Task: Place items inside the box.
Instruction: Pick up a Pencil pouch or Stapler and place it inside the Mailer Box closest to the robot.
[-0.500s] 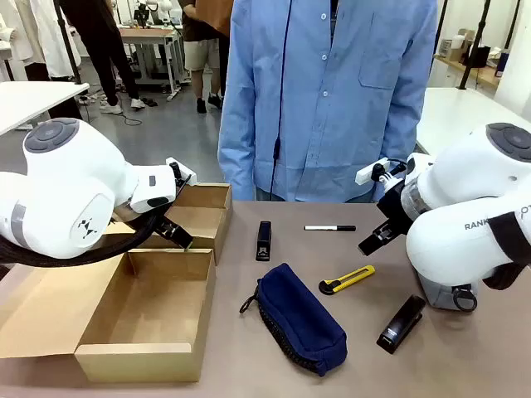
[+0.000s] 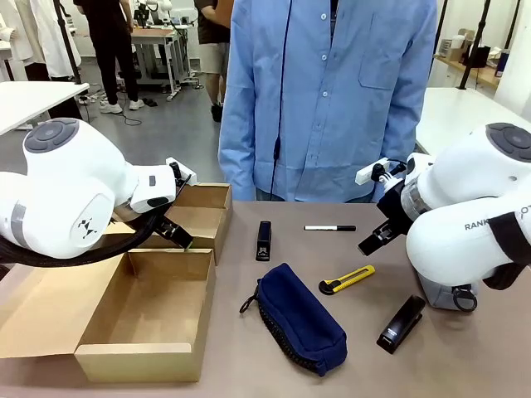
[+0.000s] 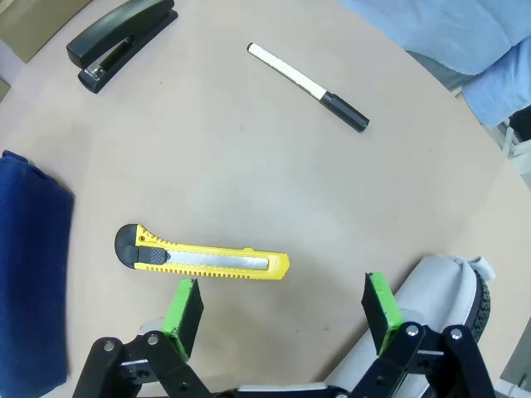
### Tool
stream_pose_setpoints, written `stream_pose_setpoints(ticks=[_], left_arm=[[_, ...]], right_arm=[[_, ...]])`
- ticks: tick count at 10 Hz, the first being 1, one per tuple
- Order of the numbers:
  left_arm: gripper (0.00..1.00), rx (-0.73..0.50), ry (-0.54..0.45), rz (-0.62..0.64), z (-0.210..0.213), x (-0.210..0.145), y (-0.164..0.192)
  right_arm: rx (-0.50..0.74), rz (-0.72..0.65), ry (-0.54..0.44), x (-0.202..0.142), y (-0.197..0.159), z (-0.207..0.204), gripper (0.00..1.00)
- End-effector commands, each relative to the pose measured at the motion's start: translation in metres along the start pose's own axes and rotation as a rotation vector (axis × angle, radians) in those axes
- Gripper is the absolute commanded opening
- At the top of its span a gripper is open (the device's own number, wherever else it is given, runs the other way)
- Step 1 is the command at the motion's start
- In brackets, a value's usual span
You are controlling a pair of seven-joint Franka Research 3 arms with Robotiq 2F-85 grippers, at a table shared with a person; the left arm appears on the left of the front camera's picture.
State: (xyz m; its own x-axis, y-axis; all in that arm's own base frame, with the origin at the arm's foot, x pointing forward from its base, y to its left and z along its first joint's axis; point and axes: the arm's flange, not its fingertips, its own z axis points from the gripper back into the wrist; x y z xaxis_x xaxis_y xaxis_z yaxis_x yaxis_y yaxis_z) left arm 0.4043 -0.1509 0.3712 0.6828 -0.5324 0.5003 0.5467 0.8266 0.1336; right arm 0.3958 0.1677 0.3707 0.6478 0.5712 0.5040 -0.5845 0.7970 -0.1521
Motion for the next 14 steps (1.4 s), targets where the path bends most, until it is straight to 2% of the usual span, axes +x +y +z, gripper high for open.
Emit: stream_pose_setpoints(ticks=[1,14], left_arm=[[1.00,0.000,0.000,0.000,-0.0001,-0.0001,-0.0001],[1.00,0.000,0.000,0.000,0.0000,0.0000,0.0000]], right_arm=[[0.000,-0.001,0.000,0.0000,-0.0001,0.0000,1.00],[0.000,0.000,0.000,0.0000,0.0000,0.0000,1.00]])
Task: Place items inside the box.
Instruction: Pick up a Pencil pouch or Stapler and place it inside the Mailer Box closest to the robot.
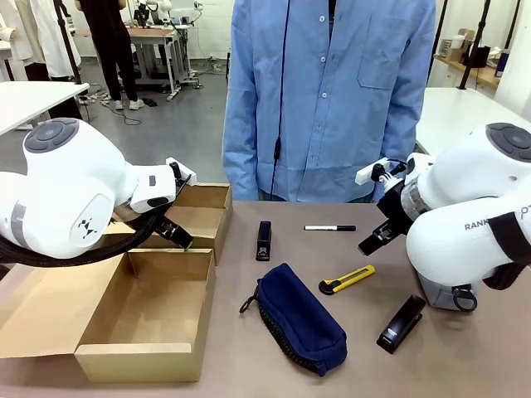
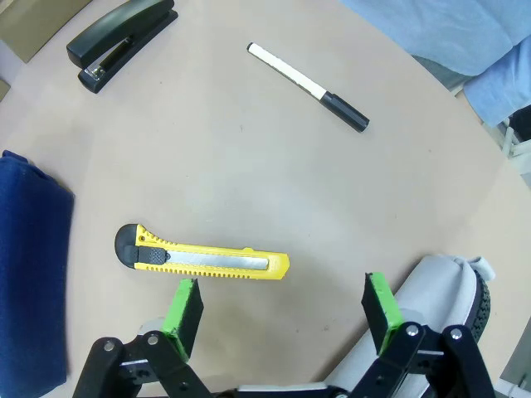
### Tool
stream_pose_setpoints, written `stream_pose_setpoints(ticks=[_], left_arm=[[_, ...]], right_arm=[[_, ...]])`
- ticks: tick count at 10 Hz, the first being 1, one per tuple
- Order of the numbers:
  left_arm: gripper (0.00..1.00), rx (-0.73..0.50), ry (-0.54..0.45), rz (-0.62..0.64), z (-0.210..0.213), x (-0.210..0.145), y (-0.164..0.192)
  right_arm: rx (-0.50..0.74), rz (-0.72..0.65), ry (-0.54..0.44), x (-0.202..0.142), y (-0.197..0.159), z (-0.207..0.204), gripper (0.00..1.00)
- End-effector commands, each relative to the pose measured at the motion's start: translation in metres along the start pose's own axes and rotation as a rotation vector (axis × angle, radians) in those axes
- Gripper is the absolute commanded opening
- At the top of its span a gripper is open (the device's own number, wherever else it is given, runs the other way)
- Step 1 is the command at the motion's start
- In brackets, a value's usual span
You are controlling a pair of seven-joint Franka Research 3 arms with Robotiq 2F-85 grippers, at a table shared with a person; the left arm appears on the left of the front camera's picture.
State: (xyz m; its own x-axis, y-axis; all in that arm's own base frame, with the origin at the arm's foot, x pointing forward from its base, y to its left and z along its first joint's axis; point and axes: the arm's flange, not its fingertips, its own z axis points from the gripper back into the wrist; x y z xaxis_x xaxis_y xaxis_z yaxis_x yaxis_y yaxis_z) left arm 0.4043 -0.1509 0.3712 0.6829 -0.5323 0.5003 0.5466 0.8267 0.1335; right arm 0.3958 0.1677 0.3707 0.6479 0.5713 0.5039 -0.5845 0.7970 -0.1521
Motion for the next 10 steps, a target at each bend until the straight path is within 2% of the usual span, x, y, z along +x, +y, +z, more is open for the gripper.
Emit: stream_pose_setpoints(ticks=[1,2,3,4,5,6,7,8,10], left_arm=[[1.00,-0.060,-0.028,0.009,0.022,0.002,0.001],[1.00,-0.088,-0.060,0.008,0.058,0.006,0.003],[1.00,-0.110,-0.095,0.055,0.101,0.007,0.005],[1.00,-0.145,-0.056,0.120,0.145,0.002,0.014],[1.00,-0.194,-0.055,0.204,0.174,-0.008,0.030],[1.00,-0.310,-0.047,0.268,0.196,-0.025,0.052],[1.00,-0.517,-0.080,0.301,0.211,-0.049,0.085],[1.00,-0.677,-0.177,0.488,0.213,-0.082,0.133],[1.00,-0.889,-0.350,0.822,0.190,-0.152,0.217]], right_arm=[[0.066,0.008,-0.022,0.004,-0.002,0.018,1.00],[0.093,0.017,-0.025,0.010,-0.008,0.049,1.00],[0.083,-0.038,0.011,0.014,-0.019,0.087,1.00],[0.122,-0.170,0.045,0.012,-0.034,0.133,1.00],[0.261,-0.179,0.029,-0.002,-0.056,0.167,1.00],[0.380,-0.254,-0.033,-0.027,-0.085,0.193,1.00],[0.484,-0.359,-0.127,-0.062,-0.115,0.205,1.00],[0.567,-0.559,-0.238,-0.110,-0.149,0.208,1.00],[0.725,-0.848,-0.467,-0.201,-0.208,0.200,1.00]])
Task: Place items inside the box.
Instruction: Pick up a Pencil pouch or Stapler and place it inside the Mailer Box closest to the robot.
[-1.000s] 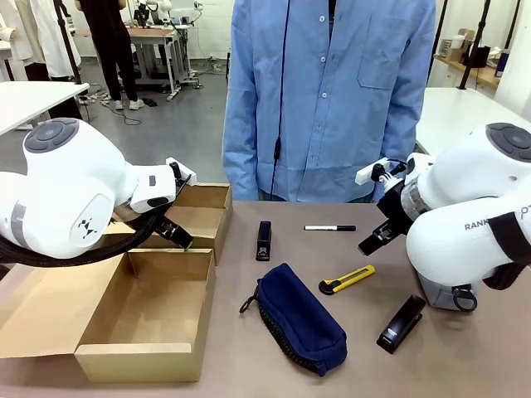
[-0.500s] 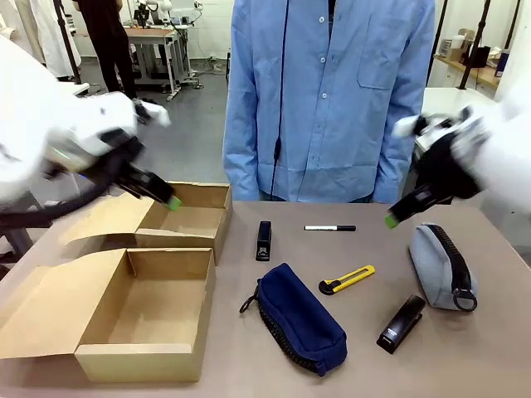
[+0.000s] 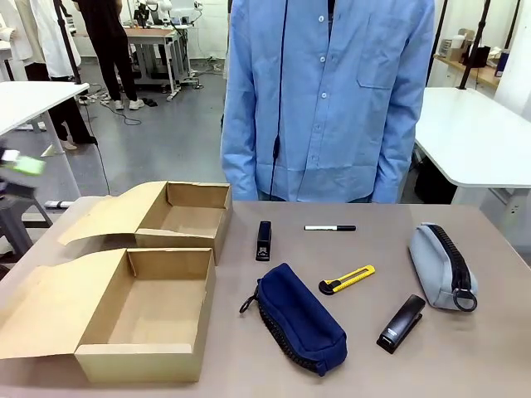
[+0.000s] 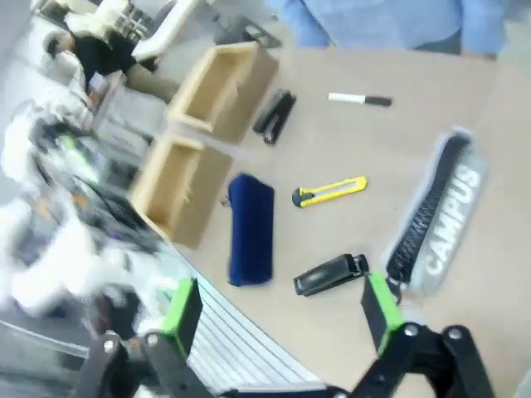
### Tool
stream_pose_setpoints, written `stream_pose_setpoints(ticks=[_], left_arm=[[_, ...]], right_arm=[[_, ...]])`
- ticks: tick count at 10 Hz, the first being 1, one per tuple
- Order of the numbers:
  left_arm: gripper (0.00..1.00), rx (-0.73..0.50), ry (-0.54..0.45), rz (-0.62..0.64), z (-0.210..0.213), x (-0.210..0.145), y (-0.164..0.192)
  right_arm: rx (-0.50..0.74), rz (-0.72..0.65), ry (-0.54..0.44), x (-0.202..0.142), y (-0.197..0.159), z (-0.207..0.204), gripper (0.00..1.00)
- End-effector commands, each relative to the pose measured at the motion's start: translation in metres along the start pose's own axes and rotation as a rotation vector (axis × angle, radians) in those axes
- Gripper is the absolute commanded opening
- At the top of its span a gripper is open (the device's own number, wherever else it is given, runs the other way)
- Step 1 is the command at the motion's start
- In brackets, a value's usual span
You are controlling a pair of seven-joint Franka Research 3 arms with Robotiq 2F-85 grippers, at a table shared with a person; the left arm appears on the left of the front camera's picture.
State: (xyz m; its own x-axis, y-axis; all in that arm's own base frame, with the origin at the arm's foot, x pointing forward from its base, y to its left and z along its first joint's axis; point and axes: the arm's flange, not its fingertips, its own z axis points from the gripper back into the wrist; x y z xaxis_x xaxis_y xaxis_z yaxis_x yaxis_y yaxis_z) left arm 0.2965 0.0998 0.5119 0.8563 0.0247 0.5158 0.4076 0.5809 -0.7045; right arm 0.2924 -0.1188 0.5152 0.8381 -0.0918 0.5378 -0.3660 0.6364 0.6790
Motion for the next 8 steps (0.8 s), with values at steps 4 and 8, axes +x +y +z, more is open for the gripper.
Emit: stream_pose_setpoints(ticks=[4,8], left_arm=[[1.00,-0.220,-0.539,0.642,0.024,-0.018,0.168],[1.00,-0.179,-0.293,0.428,0.057,-0.041,0.142]], right_arm=[[0.213,-0.477,-0.493,-0.062,-0.152,0.025,1.00],[0.188,-0.379,-0.318,-0.066,-0.131,0.056,1.00]])
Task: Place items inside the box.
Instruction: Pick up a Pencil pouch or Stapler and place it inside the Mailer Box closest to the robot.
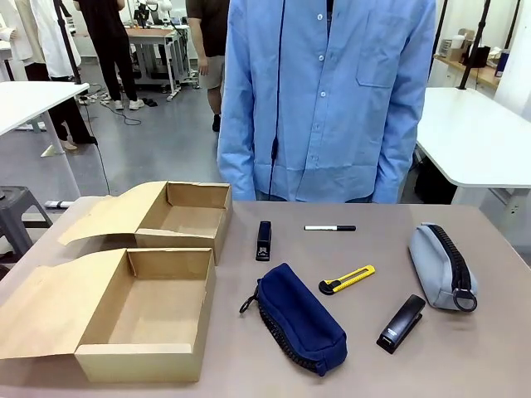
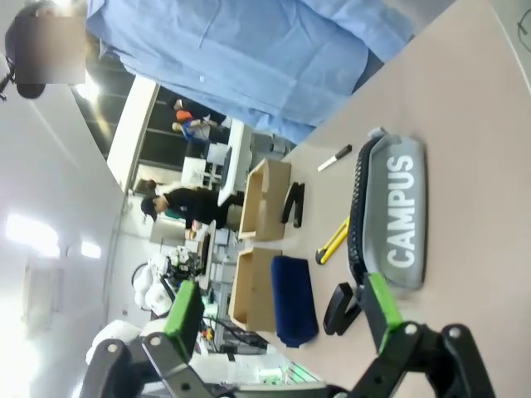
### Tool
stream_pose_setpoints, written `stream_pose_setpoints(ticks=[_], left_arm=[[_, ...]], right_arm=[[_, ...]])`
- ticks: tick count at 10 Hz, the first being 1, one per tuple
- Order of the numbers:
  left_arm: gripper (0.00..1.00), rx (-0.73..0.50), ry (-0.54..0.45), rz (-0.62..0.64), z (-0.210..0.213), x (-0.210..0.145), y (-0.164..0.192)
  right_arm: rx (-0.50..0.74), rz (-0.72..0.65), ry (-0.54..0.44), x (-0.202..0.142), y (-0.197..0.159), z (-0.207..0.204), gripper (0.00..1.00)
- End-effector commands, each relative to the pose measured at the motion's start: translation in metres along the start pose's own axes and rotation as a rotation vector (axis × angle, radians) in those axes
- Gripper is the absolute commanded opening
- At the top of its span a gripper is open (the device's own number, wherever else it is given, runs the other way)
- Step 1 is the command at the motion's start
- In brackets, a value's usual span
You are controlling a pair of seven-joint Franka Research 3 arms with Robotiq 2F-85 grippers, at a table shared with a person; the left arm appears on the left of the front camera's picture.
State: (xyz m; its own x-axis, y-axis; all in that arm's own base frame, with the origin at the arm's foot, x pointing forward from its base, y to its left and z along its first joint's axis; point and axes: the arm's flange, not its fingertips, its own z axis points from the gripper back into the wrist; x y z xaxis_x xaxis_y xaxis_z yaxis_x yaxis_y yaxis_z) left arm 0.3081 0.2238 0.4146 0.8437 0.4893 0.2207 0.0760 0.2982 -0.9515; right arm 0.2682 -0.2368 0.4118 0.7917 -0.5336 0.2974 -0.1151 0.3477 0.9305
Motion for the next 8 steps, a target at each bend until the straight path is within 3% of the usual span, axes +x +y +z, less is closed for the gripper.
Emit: stream_pose_setpoints(ticks=[1,4,8], left_arm=[[1.00,0.003,0.008,-0.044,0.008,-0.004,-0.003],[1.00,0.003,0.008,-0.044,0.008,-0.004,-0.003],[1.00,0.003,0.008,-0.044,0.008,-0.004,-0.003]], right_arm=[[0.004,0.044,-0.023,-0.001,0.006,0.006,1.00],[-0.009,0.013,0.004,-0.002,0.007,0.004,1.00],[-0.464,0.209,0.210,-0.004,0.071,-0.092,1.00]])
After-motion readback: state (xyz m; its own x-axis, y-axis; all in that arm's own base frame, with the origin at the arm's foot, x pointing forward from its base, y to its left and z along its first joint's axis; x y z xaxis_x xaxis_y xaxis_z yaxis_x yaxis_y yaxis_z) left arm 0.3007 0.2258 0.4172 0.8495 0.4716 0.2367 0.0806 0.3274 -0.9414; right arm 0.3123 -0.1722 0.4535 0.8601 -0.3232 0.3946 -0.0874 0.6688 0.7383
